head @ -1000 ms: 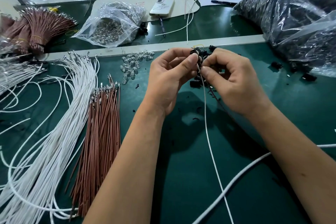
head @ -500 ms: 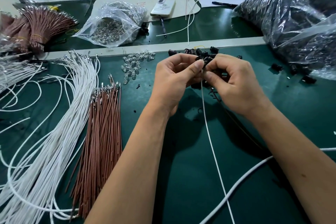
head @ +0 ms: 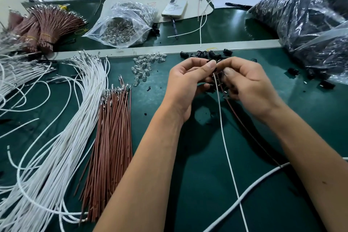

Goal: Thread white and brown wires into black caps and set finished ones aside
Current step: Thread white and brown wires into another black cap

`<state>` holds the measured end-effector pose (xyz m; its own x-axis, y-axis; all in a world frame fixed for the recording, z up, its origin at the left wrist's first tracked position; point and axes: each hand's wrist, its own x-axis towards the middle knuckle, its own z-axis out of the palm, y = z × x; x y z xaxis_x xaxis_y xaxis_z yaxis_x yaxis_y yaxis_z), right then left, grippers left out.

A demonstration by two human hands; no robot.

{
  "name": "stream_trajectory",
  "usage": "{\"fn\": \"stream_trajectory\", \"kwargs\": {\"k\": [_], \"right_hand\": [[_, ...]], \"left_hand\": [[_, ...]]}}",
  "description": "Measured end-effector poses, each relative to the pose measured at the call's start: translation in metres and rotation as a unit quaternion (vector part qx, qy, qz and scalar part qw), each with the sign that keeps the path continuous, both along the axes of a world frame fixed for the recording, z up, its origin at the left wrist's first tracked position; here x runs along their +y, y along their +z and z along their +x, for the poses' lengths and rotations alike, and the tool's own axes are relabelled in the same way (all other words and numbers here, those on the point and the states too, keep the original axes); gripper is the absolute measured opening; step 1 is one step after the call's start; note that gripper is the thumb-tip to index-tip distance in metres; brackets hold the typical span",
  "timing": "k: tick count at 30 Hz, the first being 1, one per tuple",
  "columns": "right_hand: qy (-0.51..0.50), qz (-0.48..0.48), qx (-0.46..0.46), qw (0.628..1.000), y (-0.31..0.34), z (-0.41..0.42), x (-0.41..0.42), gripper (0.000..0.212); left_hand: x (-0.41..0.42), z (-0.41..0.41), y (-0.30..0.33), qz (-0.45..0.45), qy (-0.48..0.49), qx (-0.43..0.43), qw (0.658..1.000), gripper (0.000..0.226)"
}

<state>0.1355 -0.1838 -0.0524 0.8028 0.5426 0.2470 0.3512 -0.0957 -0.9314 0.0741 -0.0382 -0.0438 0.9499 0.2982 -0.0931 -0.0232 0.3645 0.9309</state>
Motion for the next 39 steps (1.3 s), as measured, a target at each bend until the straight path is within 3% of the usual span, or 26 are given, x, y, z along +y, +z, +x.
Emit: {"fn": "stream_trajectory", "kwargs": {"k": [3,6,26,39], "right_hand": [[-0.027,-0.064,-0.091,0.993,-0.001,-0.004,0.001,0.021],[-0.033,-0.065,-0.121,0.99,0.002,-0.004,-0.001,0.017],[-0.083,-0.02,-0.181,0.98,-0.001,-0.006,-0.004,0.016],[-0.137,-0.064,-0.217,0.964,-0.004,-0.01,-0.001,0.017]], "left_hand": [[-0.001,0.0,-0.003,0.015,0.019,-0.004,1.0,0.016],[-0.003,-0.001,-0.001,0.013,0.022,-0.016,1.0,0.015],[-0.014,0.005,-0.003,-0.047,0.048,-0.057,0.996,0.003],[-0.017,0.008,-0.011,0.008,0.064,-0.073,0.995,0.004]]}}
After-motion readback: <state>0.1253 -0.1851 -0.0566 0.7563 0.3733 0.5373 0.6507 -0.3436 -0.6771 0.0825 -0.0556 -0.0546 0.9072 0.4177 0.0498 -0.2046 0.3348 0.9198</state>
